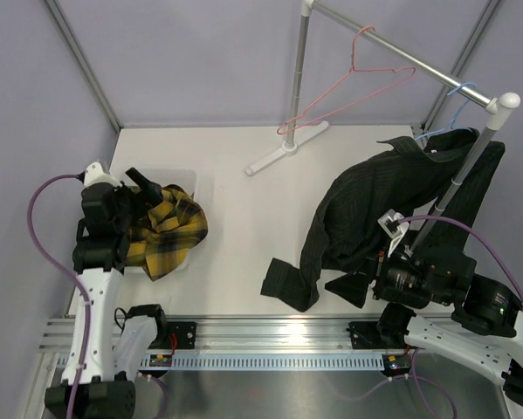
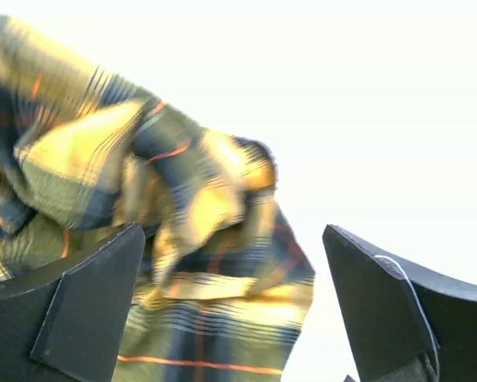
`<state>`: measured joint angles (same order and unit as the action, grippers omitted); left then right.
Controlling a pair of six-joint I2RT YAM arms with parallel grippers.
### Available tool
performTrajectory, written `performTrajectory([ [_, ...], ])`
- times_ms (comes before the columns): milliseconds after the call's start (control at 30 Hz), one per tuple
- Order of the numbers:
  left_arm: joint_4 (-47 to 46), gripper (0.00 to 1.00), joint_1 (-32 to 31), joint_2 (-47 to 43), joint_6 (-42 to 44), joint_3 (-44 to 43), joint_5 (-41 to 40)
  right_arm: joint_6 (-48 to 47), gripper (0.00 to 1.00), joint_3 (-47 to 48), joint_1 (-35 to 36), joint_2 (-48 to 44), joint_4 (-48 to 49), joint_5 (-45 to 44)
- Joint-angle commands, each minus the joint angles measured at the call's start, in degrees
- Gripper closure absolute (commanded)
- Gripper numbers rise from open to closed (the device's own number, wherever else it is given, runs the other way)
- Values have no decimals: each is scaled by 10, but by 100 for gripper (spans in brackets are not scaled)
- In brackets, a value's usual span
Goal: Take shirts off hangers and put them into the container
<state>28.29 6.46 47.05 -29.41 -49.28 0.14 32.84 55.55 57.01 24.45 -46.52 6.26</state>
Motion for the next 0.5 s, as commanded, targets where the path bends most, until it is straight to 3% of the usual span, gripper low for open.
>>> performTrajectory([
  [0,-49,1,-28,-41,29,-35,30,-4,1,11,3,14,11,-11],
  [67,-91,3,-58,-42,37,-48,118,-1,0,4,4,21,14,-13],
  [133,-111,6,-106,-20,44,-67,148,13,1,-10,3,24,20,-20],
  [233,-103,8,-257,56,87,-149,103,37,1,-53,3,25,37,-13],
  [267,-96,7,-342,79,115,-175,49,45,3,-67,3,26,42,-8],
  [300,-101,7,-375,123,126,-217,39,61,6,-96,3,26,58,-3],
  [333,-109,8,-424,145,133,-237,33,71,13,-111,3,23,66,7],
  [433,-123,8,-487,240,151,-327,24,108,34,-169,4,4,93,24],
  [467,-119,8,-505,264,170,-352,1,116,54,-183,3,-3,98,27],
])
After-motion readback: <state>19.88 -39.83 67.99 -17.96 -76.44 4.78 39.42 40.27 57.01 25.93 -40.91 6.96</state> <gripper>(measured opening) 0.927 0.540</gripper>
